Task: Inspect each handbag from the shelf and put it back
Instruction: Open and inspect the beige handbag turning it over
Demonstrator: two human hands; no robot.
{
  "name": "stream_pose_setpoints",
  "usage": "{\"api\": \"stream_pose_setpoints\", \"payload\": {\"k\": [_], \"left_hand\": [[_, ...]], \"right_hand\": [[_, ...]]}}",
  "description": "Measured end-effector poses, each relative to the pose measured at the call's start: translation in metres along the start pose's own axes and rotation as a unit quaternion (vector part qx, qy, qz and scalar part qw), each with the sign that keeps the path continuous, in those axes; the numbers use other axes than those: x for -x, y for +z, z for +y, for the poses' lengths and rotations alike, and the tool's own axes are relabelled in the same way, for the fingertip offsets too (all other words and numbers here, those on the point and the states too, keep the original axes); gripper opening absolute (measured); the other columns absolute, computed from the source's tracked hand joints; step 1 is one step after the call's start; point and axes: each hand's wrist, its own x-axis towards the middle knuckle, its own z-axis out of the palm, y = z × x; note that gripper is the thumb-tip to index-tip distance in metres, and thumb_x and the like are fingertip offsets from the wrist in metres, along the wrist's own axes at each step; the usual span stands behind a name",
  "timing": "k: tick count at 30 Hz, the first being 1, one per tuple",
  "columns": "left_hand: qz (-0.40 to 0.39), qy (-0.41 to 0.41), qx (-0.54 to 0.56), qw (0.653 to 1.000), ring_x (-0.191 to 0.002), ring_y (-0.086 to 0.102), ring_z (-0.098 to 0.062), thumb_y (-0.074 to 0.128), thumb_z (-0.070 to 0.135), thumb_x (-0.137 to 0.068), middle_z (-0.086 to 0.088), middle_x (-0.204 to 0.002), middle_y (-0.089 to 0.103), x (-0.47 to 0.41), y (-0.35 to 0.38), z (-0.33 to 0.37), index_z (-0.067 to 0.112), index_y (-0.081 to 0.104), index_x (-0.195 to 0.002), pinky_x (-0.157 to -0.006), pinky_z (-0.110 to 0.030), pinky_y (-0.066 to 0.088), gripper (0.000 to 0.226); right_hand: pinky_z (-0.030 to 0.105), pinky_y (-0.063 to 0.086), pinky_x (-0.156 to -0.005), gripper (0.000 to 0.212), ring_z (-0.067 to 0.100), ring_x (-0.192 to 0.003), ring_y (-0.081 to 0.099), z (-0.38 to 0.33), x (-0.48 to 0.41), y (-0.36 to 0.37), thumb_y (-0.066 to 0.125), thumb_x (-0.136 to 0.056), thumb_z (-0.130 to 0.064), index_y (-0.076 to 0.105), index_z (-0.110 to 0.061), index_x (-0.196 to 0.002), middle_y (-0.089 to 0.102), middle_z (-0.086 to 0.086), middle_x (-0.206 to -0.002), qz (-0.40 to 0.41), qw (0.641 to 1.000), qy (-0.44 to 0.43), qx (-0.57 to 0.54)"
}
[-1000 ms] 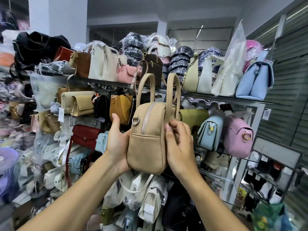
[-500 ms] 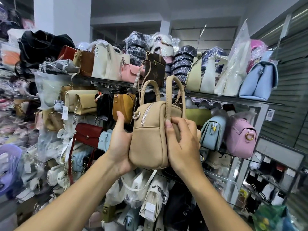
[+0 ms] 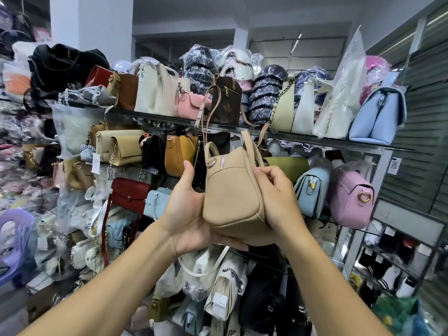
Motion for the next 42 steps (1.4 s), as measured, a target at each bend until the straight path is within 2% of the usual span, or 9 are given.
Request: {"api": "stream_pose_setpoints", "payload": {"k": [5, 11, 18, 24, 28, 31, 34, 38, 42], "left_hand": [[-0.042, 0.002, -0.004, 0.999, -0.136, 0.043, -0.054, 0.008, 0.101, -0.067, -0.024, -0.149, 0.049, 0.002, 0.007, 0.0, 0.012, 0.043, -0.151, -0.111, -0.08, 0.015, 0.127], [-0.032, 0.0, -0.024, 0.999, -0.132, 0.052, -0.046, 0.012, 0.1, -0.068, -0.012, -0.145, 0.058, 0.007, 0.022, 0.002, 0.026, 0.046, -0.148, -0.108, -0.077, 0.028, 0.114], [0.034, -0.017, -0.084, 0.996, -0.135, 0.05, -0.042, 0.013, 0.104, -0.063, -0.005, -0.152, 0.05, 0.005, 0.02, 0.001, 0.042, 0.035, -0.154, -0.105, -0.082, 0.026, 0.112], [0.115, -0.007, -0.199, 0.973, -0.118, 0.066, -0.035, 0.043, 0.102, -0.053, -0.002, -0.128, 0.071, 0.008, 0.03, 0.007, 0.035, 0.064, -0.132, -0.099, -0.072, 0.043, 0.106], [0.176, 0.049, -0.224, 0.958, -0.104, 0.073, -0.026, 0.077, 0.072, -0.053, -0.004, -0.112, 0.077, 0.007, 0.036, 0.007, 0.027, 0.082, -0.097, -0.103, -0.057, 0.049, 0.062], [0.172, 0.115, -0.209, 0.956, -0.112, 0.07, -0.028, 0.087, 0.038, -0.055, -0.011, -0.119, 0.074, 0.004, 0.027, 0.004, 0.013, 0.076, -0.113, -0.1, -0.047, 0.055, 0.064], [0.177, 0.125, -0.188, 0.958, -0.116, 0.068, -0.031, 0.086, 0.029, -0.058, -0.015, -0.123, 0.072, 0.006, 0.013, 0.008, 0.006, 0.072, -0.121, -0.094, -0.041, 0.057, 0.068], [0.21, 0.123, -0.134, 0.961, -0.098, 0.073, -0.029, 0.088, 0.027, -0.05, -0.015, -0.114, 0.075, 0.013, -0.003, 0.01, 0.01, 0.079, -0.108, -0.104, -0.057, 0.05, 0.061], [0.203, 0.122, -0.099, 0.967, -0.087, 0.071, -0.034, 0.086, 0.035, -0.05, -0.015, -0.102, 0.075, 0.024, -0.004, 0.013, 0.018, 0.082, -0.096, -0.098, -0.071, 0.046, 0.049]], "right_hand": [[0.03, 0.048, -0.075, 0.018, 0.015, -0.079, 0.06, 0.01, -0.009, -0.011, 0.062, -0.101, -0.021, 0.067, -0.02, -0.084, 0.07, 0.0, -0.083, -0.031, 0.986, 0.047, -0.158], [0.013, 0.039, -0.043, 0.025, 0.002, -0.044, 0.052, 0.019, -0.009, -0.02, 0.056, -0.101, -0.012, 0.059, -0.015, -0.077, 0.06, -0.012, -0.052, -0.053, 0.952, 0.118, -0.278], [0.014, 0.044, -0.046, 0.029, 0.006, -0.044, 0.055, 0.033, -0.01, -0.02, 0.057, -0.1, -0.016, 0.057, -0.017, -0.071, 0.061, -0.008, -0.053, -0.033, 0.907, 0.182, -0.378], [0.022, 0.052, -0.062, 0.018, 0.013, -0.073, 0.064, 0.042, -0.003, -0.007, 0.055, -0.103, -0.017, 0.071, -0.022, -0.097, 0.075, -0.003, -0.082, -0.028, 0.943, 0.053, -0.328], [0.037, 0.055, -0.082, 0.015, 0.016, -0.093, 0.069, 0.047, 0.002, 0.006, 0.06, -0.102, -0.028, 0.073, -0.035, -0.105, 0.077, -0.003, -0.106, -0.01, 0.963, -0.031, -0.269], [0.041, 0.053, -0.101, 0.021, 0.013, -0.116, 0.066, 0.05, 0.003, 0.01, 0.063, -0.094, -0.046, 0.073, -0.041, -0.113, 0.071, -0.003, -0.125, -0.005, 0.97, -0.092, -0.224], [0.033, 0.045, -0.111, 0.026, 0.007, -0.127, 0.06, 0.052, -0.002, 0.007, 0.058, -0.095, -0.038, 0.072, -0.038, -0.117, 0.066, -0.007, -0.134, -0.038, 0.973, -0.127, -0.19], [0.033, 0.052, -0.102, 0.02, 0.004, -0.112, 0.066, 0.074, -0.026, -0.004, 0.056, -0.103, -0.035, 0.072, -0.038, -0.114, 0.064, -0.004, -0.135, 0.005, 0.987, -0.093, -0.131], [0.027, 0.052, -0.092, 0.031, 0.001, -0.093, 0.07, 0.083, -0.045, -0.014, 0.048, -0.105, -0.05, 0.055, -0.035, -0.131, 0.059, -0.005, -0.138, -0.017, 0.986, 0.067, -0.149]]}}
